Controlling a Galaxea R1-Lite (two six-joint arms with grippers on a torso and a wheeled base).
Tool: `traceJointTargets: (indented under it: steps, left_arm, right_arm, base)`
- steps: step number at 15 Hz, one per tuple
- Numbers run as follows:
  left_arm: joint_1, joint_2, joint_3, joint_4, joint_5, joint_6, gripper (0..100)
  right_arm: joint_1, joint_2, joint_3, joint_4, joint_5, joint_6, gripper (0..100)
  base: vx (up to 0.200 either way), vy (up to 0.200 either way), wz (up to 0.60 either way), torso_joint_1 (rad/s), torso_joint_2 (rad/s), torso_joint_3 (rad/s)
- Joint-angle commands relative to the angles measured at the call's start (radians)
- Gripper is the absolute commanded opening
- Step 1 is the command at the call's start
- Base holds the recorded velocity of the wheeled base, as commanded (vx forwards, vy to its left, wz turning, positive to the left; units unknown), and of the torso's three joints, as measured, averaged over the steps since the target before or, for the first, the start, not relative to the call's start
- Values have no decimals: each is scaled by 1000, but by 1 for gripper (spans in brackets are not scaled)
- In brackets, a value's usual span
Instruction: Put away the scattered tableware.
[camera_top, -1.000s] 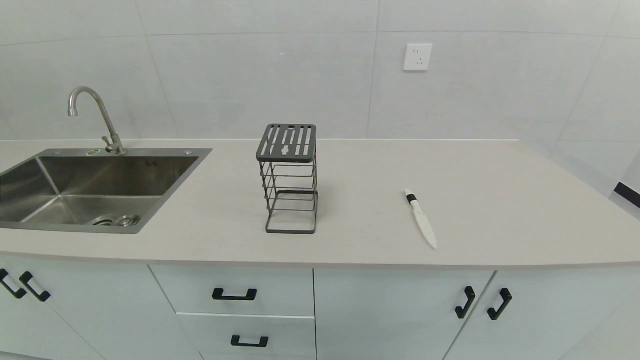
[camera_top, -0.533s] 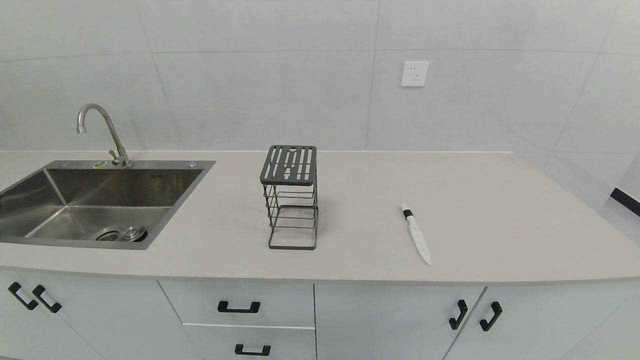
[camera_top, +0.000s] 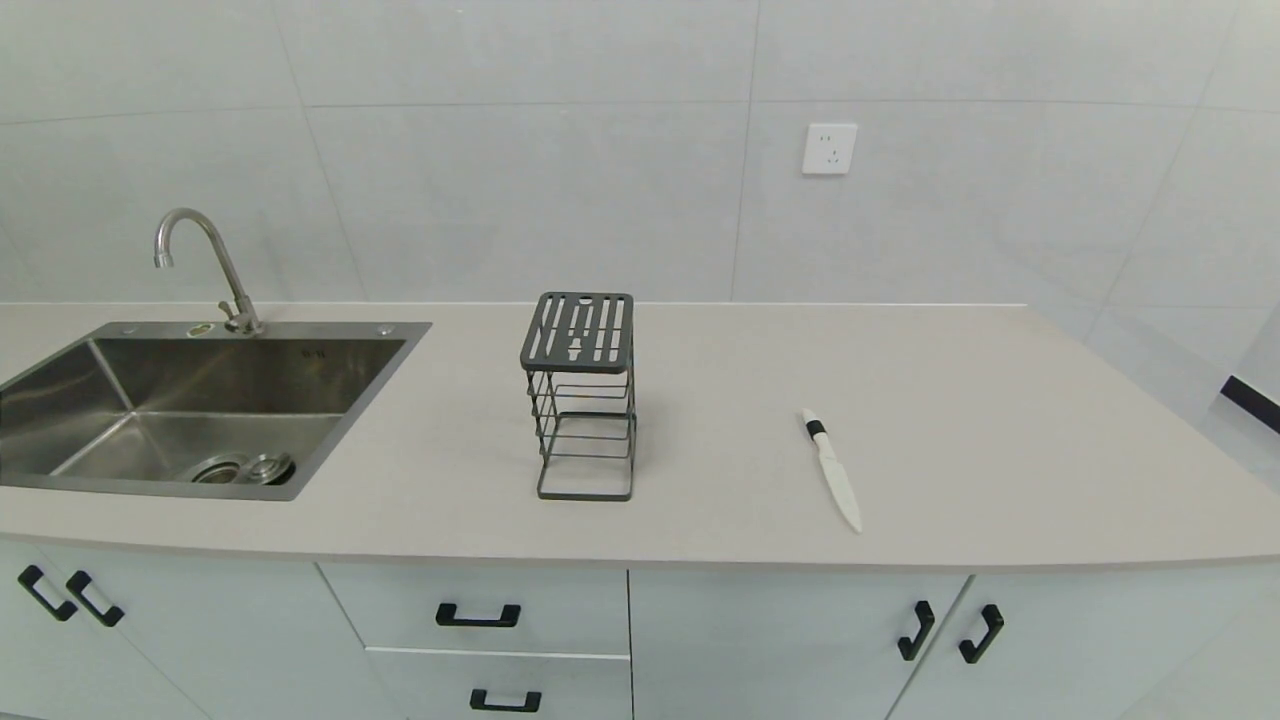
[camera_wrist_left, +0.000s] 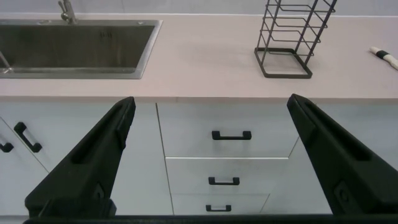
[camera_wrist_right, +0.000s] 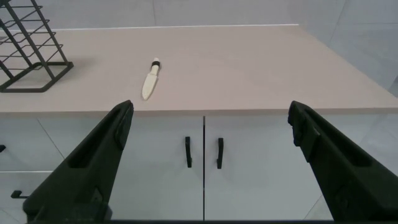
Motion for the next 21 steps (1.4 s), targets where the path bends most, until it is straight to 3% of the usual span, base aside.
traceJointTargets:
  steps: [1,14,21]
  left_arm:
    - [0,1,0,0,0,-1,100]
    - [0,1,0,0,1,-1,100]
    - [0,1,0,0,1,-3,100]
  right_arm:
    - [0,1,0,1,0,1,100]
    - [0,1,0,-1,1,3,100]
    - [-2,1,0,-1,1,1,100]
  base:
    - [0,0,0,90,-7,85]
    - [0,0,0,303,-57,244]
    - [0,0,0,104,-150,-43]
